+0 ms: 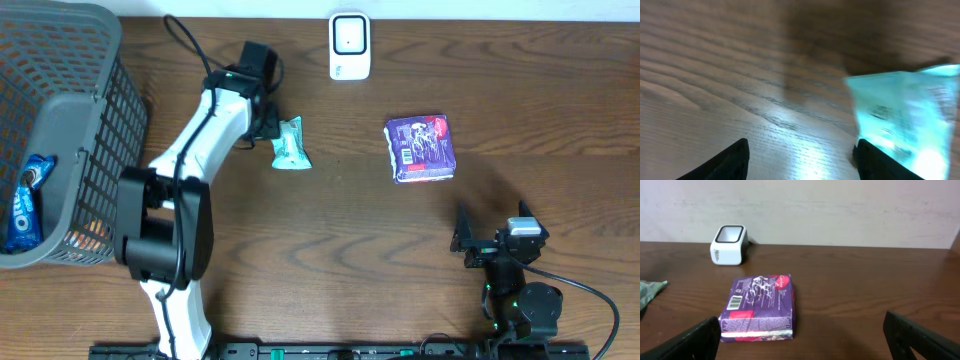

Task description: Scan the item barcode

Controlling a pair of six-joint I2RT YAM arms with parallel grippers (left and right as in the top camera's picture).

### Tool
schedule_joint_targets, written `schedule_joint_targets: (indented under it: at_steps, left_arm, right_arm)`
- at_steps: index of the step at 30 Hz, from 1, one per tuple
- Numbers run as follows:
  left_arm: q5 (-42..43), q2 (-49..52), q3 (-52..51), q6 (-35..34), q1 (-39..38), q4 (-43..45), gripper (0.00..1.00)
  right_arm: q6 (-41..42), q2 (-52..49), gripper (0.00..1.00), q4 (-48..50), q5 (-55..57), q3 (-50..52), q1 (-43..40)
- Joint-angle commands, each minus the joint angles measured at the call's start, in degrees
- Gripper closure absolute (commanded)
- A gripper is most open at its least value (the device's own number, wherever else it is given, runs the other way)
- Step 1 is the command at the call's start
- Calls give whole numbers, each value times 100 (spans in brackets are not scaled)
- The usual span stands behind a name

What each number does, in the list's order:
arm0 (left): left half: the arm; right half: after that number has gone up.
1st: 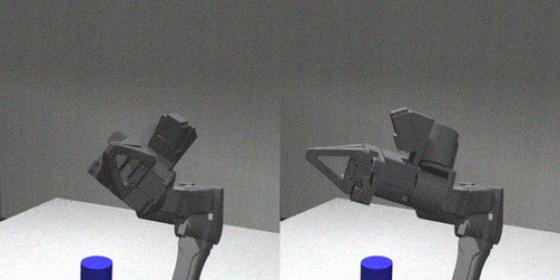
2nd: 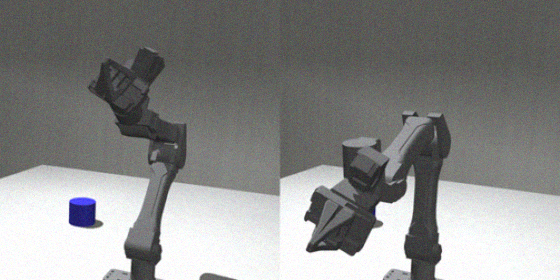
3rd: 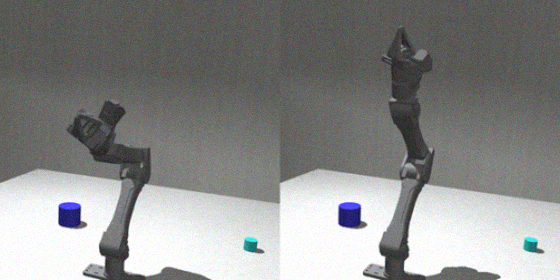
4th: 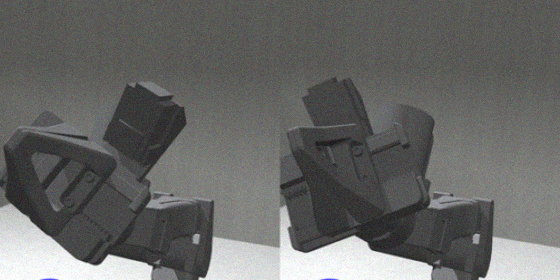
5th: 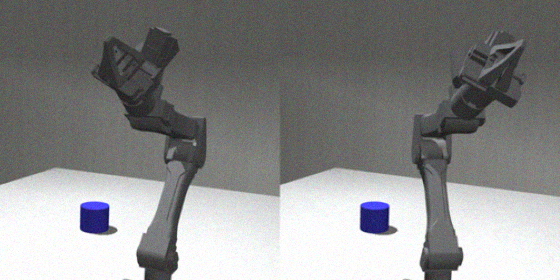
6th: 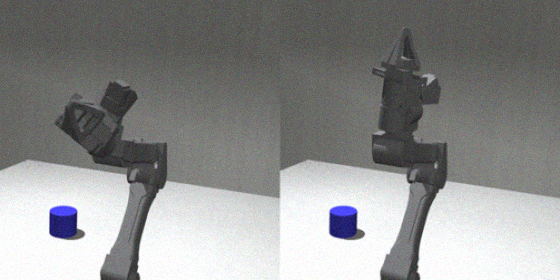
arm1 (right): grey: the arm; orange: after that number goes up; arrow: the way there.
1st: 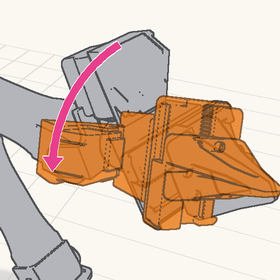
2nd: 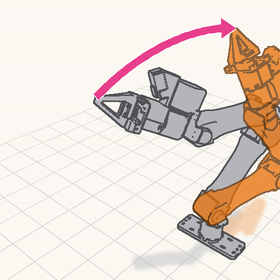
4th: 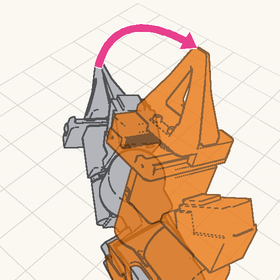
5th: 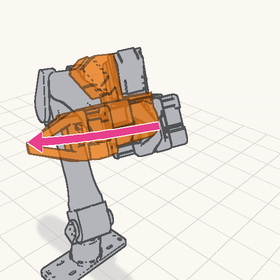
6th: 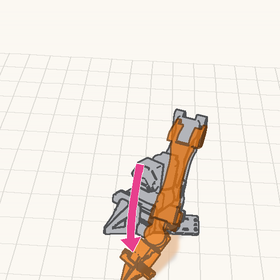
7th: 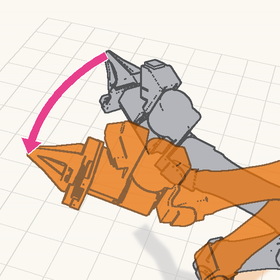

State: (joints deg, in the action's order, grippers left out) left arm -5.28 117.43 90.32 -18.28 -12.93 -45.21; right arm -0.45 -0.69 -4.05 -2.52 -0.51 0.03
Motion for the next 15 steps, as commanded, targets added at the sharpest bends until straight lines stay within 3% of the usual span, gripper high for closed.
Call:
schedule_joint_targets:
  at_steps: [1, 5, 7, 15]
  left_arm:
    - [1220, 133, -24, -343, 295, 76, 33]
    - [2793, 192, -24, -7, 452, 363, 33]
    - [3156, 195, -24, 63, 450, 448, 32]
    - [3165, 284, -153, 68, 450, 459, 32]
  right_arm:
    - [81, 26, 1, -9, 50, 20, -70]
    - [81, 26, 1, -9, 50, 20, -70]
    - [81, 26, 1, -9, 50, 20, -70]
    - [81, 26, 1, -9, 50, 20, -70]
